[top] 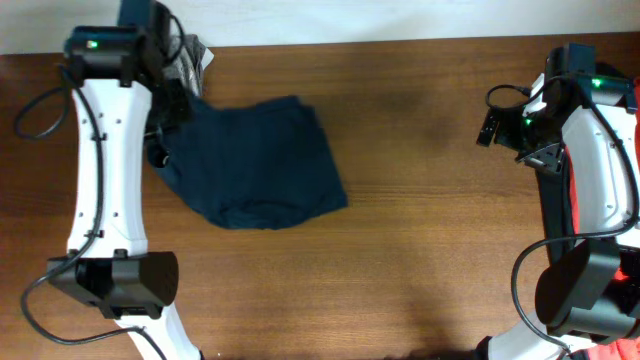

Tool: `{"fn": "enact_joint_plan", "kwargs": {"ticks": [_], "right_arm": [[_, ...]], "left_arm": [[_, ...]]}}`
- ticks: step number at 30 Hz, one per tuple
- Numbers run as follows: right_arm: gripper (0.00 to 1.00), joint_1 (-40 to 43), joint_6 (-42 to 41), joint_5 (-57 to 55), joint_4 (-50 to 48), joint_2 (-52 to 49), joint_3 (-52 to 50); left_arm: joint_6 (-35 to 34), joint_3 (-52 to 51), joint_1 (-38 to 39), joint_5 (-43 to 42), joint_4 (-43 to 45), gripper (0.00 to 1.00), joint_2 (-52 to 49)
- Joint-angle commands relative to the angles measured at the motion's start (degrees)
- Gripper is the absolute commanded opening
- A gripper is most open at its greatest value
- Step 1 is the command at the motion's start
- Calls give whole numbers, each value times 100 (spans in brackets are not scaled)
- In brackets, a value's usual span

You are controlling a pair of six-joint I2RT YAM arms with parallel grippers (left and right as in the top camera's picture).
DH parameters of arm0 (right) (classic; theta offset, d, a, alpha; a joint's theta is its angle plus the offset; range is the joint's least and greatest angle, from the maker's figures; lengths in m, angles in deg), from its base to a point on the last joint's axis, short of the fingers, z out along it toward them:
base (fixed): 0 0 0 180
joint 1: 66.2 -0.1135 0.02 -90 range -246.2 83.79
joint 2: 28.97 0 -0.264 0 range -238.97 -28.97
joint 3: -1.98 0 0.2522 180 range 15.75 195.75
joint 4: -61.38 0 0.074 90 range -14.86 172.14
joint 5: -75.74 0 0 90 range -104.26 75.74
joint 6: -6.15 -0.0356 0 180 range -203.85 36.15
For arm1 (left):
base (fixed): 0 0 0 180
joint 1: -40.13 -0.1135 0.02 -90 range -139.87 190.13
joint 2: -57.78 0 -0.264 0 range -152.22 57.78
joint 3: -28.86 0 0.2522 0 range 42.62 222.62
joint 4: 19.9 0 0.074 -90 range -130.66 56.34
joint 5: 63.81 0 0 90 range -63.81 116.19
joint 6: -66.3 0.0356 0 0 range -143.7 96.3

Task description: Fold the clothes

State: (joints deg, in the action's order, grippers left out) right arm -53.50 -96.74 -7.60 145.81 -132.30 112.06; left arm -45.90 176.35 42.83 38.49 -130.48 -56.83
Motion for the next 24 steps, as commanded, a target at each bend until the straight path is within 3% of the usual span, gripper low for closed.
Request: {"fn": "enact_joint_plan", "kwargs": {"ticks": [1, 12, 24], "right_arm": [[99, 17, 44, -74, 7, 31, 33], [99, 17, 44, -74, 7, 31, 35], [99, 17, 46, -74, 7, 31, 35]], "left_arm": [[219, 13, 33, 177, 9, 0, 188], [-55, 13, 597, 251, 365, 2, 42], [-651, 13, 1165, 2, 1443, 4, -1091]]}}
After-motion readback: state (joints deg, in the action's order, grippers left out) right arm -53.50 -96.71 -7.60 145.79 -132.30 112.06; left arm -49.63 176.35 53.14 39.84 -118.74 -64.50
